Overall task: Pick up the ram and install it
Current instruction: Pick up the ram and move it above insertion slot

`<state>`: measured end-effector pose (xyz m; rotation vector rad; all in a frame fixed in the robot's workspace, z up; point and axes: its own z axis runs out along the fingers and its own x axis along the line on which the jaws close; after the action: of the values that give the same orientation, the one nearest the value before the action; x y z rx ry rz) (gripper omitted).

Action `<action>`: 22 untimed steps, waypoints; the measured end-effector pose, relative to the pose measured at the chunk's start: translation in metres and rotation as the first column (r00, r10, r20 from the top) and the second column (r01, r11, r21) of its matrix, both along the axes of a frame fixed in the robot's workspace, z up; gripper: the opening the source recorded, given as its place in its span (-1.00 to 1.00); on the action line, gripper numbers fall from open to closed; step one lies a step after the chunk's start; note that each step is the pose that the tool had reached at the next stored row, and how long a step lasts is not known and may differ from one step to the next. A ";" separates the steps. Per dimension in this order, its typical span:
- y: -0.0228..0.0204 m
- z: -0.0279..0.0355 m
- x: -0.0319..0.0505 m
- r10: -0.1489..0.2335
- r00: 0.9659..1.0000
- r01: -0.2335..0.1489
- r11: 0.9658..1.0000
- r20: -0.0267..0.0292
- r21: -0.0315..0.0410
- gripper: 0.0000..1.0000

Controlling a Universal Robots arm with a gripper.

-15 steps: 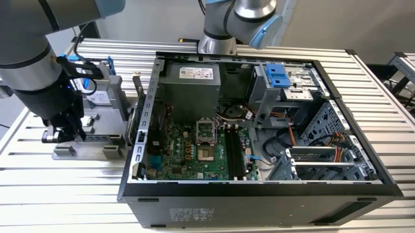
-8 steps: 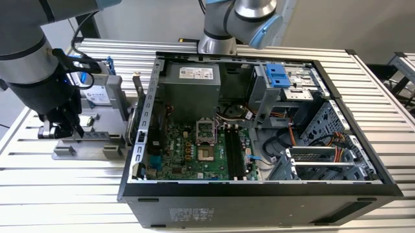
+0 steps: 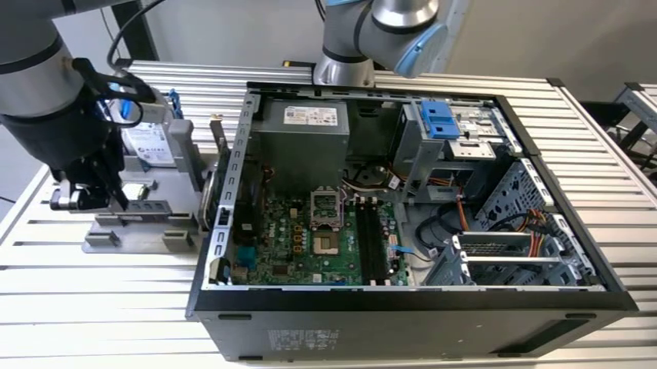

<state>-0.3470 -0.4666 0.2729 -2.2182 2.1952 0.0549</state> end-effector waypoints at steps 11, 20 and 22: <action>0.0000 0.0215 0.0000 0.000 1.000 0.000 1.000 0.000 0.000 -1.00; 0.0000 0.0414 0.0000 0.000 1.000 0.000 1.000 0.000 0.000 -1.00; 0.0000 0.0463 0.0000 0.000 1.000 0.000 1.000 0.000 0.000 -1.00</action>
<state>-0.3470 -0.4665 0.3192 -2.2181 2.1951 0.0552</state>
